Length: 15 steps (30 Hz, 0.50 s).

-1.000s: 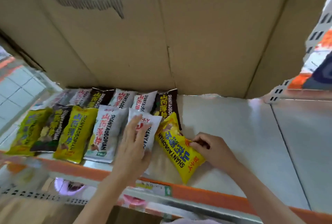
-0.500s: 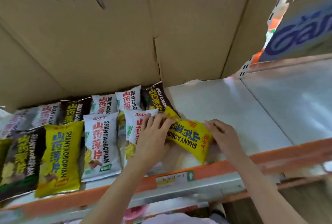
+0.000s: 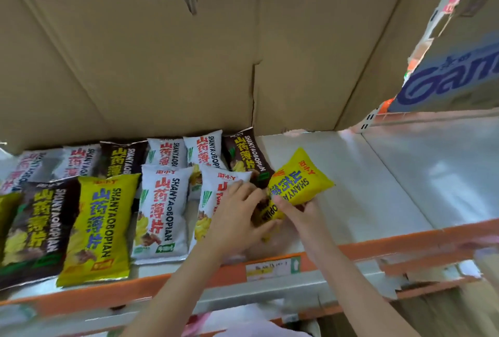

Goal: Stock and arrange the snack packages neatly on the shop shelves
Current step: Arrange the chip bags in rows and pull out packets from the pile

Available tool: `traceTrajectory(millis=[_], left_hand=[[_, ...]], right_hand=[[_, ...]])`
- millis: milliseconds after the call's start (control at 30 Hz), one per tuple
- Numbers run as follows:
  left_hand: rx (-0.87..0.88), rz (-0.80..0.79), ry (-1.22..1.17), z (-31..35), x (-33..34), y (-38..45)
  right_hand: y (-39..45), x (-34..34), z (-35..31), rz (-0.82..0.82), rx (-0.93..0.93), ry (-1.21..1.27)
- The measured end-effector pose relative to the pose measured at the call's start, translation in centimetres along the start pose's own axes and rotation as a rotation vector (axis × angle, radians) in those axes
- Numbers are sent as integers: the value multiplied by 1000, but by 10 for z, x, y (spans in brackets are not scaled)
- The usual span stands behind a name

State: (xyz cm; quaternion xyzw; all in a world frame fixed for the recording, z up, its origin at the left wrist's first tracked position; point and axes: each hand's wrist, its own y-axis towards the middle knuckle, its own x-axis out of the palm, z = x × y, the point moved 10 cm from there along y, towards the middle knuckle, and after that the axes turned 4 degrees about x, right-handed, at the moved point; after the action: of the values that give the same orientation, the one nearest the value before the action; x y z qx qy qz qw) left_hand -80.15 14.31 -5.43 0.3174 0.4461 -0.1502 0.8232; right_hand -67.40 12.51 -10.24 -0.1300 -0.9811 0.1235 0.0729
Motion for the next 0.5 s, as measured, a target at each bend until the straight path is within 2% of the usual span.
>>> traceTrajectory(millis=[100,200,300,400,500], left_hand=[[1,116,-12,-7,-19,-20],[-123,193,25,-20,-32,-30],[-191,204,31,-22,-38,-30],[-263,157,21,-26,-34,-31],[-248,120,47,-25,-30,-33]], right_hand=[[11,-1,-6,45,4,-24],[19,4,-22,-51,-28,-23],[22,12,-19,-171,39,-114],[16,27,-4,-286,31,-439],[15,28,-1,-213,-130,-761]])
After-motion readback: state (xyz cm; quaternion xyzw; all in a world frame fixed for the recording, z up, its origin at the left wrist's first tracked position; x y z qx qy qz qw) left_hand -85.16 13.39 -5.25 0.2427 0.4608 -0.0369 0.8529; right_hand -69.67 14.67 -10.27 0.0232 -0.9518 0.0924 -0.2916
